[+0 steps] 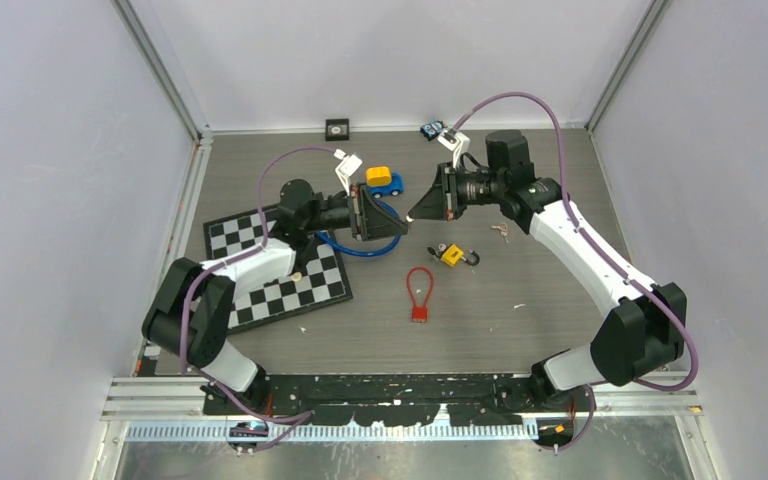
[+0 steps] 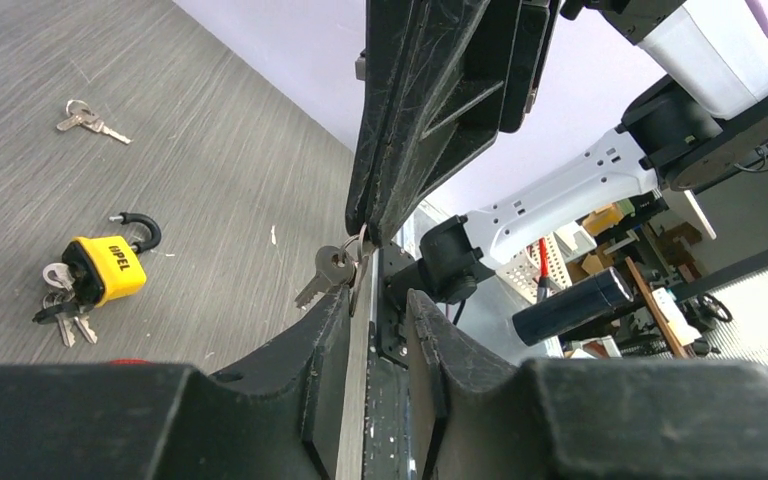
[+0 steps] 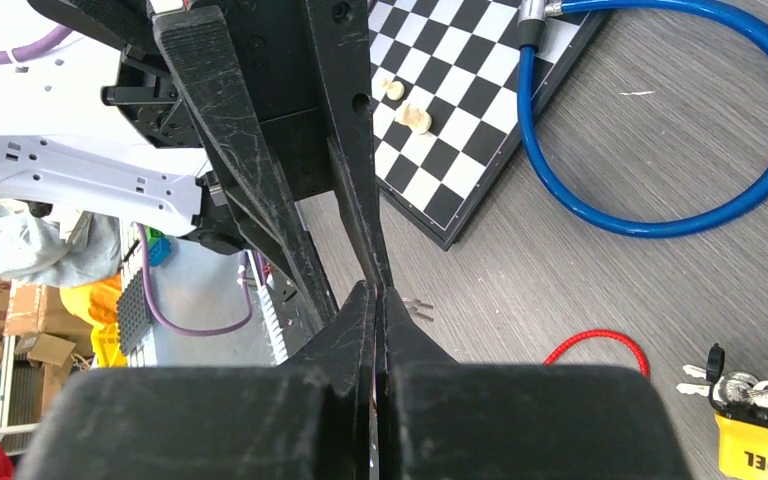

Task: Unlock with the key

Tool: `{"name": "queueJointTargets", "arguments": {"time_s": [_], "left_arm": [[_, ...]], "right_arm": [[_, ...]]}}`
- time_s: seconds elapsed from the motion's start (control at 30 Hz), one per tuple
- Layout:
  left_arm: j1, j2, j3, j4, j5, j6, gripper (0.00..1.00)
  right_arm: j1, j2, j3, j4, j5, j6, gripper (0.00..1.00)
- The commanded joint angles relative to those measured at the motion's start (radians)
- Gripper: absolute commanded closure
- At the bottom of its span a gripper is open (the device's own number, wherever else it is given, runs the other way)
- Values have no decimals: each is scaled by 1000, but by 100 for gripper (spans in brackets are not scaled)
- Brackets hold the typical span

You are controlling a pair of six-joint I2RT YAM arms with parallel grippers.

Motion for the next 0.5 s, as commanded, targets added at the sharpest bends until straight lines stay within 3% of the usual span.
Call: {"name": "queueJointTargets", "arguments": {"time_s": [0.0, 0.47], "left_arm": [[-2, 2, 41, 89, 16, -25, 73], [-2, 25, 55, 110, 17, -37, 82]], "right_arm": [[-5, -19, -7, 50, -23, 14, 99], [-6, -20, -38, 82, -42, 25, 99]]}}
